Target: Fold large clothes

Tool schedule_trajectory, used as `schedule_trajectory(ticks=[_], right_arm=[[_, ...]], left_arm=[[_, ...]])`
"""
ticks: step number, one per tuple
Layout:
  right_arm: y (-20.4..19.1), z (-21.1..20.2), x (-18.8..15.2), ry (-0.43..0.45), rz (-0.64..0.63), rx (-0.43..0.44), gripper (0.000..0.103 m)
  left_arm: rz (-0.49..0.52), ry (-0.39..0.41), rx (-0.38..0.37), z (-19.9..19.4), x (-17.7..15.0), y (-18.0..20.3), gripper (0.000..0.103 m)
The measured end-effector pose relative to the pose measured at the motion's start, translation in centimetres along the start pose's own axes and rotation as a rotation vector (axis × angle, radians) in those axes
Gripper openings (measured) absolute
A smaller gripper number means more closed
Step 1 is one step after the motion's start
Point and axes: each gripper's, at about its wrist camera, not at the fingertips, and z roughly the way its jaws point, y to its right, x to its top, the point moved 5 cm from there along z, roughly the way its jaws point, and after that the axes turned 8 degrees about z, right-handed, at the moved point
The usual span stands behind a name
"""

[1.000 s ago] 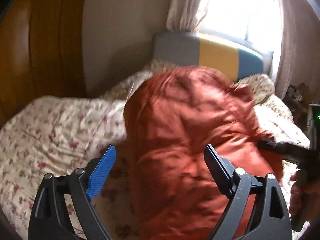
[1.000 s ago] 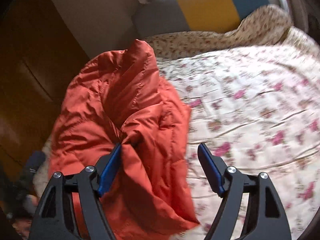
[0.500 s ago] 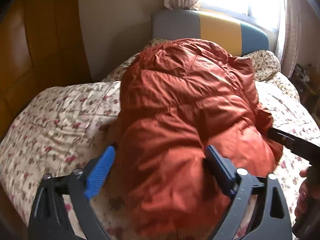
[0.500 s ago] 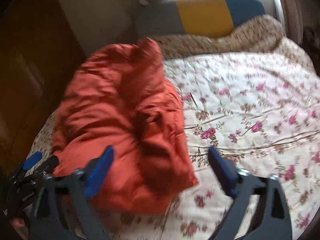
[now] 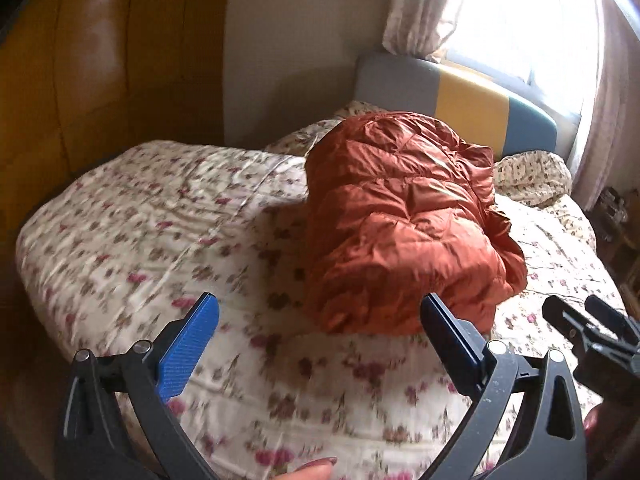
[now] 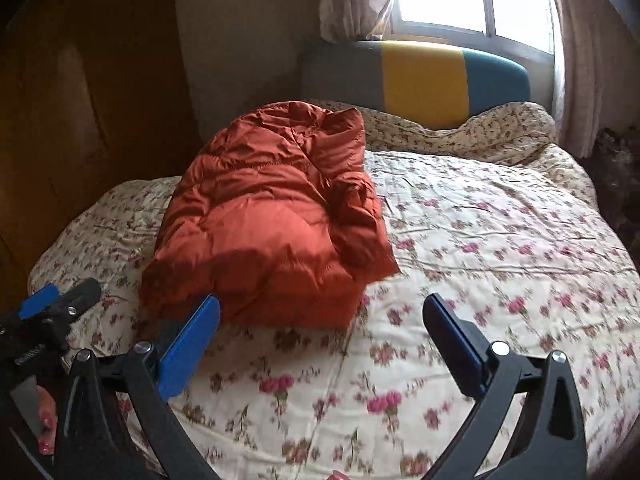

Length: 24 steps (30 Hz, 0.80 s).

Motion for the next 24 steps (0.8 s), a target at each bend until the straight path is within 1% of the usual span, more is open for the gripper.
schedule_trajectory(ticks=[3,10,15,24], right_arm=[[-0.3,-1.0,-0.6,0.0,0.005,0.015,0.101],[-0.8,-2.2,-0.7,0.017,-0.004,0.024,0.101],[-0.8,-2.4,-0.8,0.018,-0.003,0.037,0.101],[-1.0,-2.5,-0.9,0.018,-0.016,0.029,0.101]], left_arm=[[-0.009,-0.006,0.017,-1.2,-0.7,-0.7,0.1],[0.056,0.021,0.055,-3.4,-1.6,-0.5,0.1],[0.071,0.02,0.051,-3.8,-1.7,-0.2,0.1],[0.087,0.01,0.041,-3.7,-1.8,0.5,0.1]])
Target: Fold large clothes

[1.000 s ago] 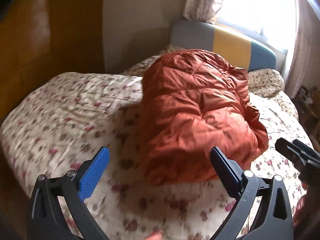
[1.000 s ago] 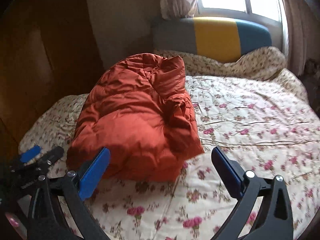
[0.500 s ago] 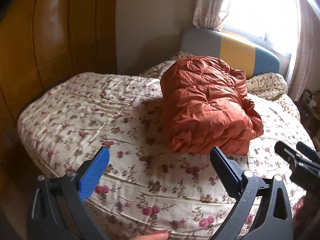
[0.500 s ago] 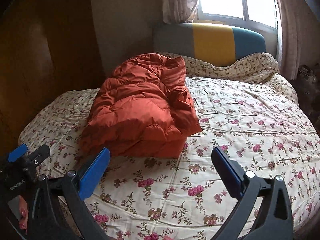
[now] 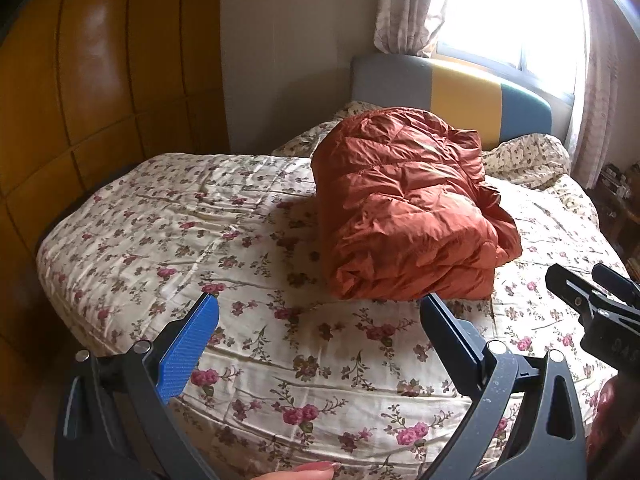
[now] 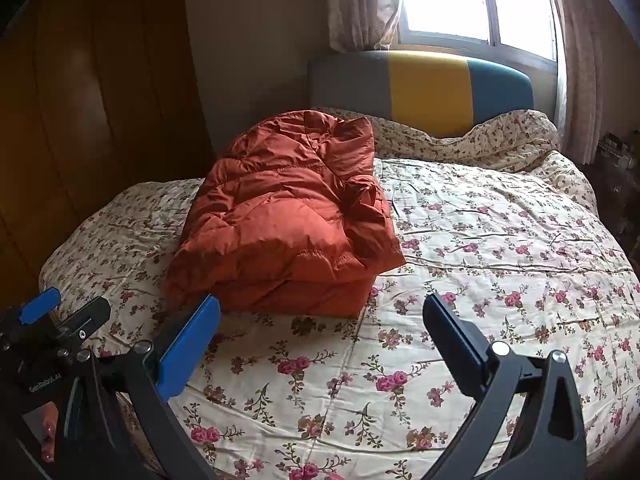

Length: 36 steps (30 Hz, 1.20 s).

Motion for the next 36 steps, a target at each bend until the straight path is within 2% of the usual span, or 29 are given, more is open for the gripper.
schedule_trajectory(ticks=[20,36], right_arm=[[0.5,0.9,-0.3,-0.032,0.024,0.005,0.101],[1.1,1.7,-0.8,-0.055,0.035,0.002,0.101]], left_arm=[[0.018,-0.009,-0.003,0.5,-0.2,0.5,0.1],[0.029,-0.024,-0.035,1.2,-0.5,1.2,0.1]])
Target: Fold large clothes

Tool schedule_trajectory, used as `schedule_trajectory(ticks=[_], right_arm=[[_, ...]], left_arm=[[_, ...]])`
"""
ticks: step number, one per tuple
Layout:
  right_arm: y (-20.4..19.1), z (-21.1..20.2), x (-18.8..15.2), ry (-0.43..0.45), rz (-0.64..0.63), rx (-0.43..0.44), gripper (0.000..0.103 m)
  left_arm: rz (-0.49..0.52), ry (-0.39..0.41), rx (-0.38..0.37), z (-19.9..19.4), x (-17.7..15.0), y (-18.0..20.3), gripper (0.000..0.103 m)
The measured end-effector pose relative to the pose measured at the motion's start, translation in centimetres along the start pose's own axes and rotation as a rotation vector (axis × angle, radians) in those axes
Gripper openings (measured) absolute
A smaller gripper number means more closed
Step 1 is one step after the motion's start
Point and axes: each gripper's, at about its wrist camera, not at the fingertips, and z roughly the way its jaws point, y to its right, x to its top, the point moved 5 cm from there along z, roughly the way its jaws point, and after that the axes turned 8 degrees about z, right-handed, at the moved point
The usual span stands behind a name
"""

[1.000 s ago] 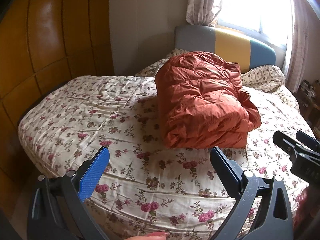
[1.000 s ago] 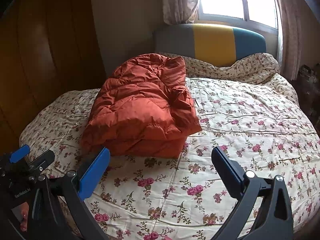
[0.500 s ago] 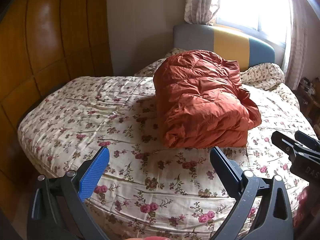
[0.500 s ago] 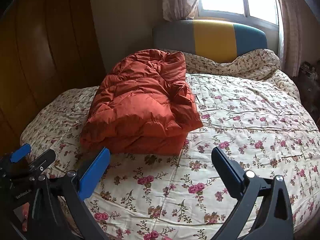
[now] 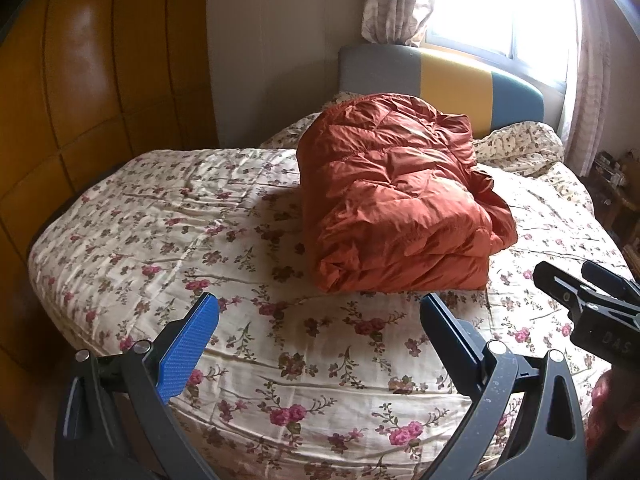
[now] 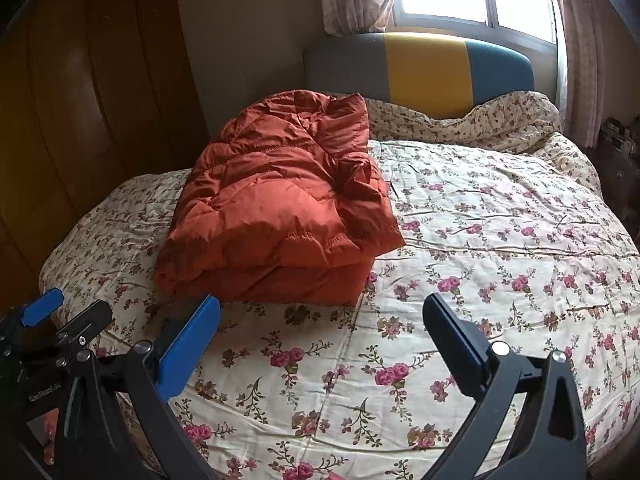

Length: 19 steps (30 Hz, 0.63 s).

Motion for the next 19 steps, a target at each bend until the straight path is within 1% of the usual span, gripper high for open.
schedule_trajectory(ticks=[2,4,9,15,19], right_arm=[[0.1,0.3,0.0,-0.006,0.004,0.002,0.101],[0.3,0.5,-0.1,-0.014,0.007,0.0,0.101],[0.9,1.4,-0.2,-0.031,0.023,-0.005,0.101],[1.7,2.6,-0.3,-0.055,0.05,-0.01,0.101],[2.9,3.5,0.0,-0.061,0.07,-0.034,0.101]], left_arm=[[-0.001,-0.006,-0.007,0.2,0.0,0.1,0.1],[-0.004,-0.002,0.005,0.3,-0.1,0.1,0.1],[0.05,0.008,0.037,0.8,-0.1,0.9,0.1],[0.048,-0.052,0.004,2.4,-0.3,1.1,0.1],[0.036,-0.091,-0.018,4.0,-0.5,1.0,0.1]])
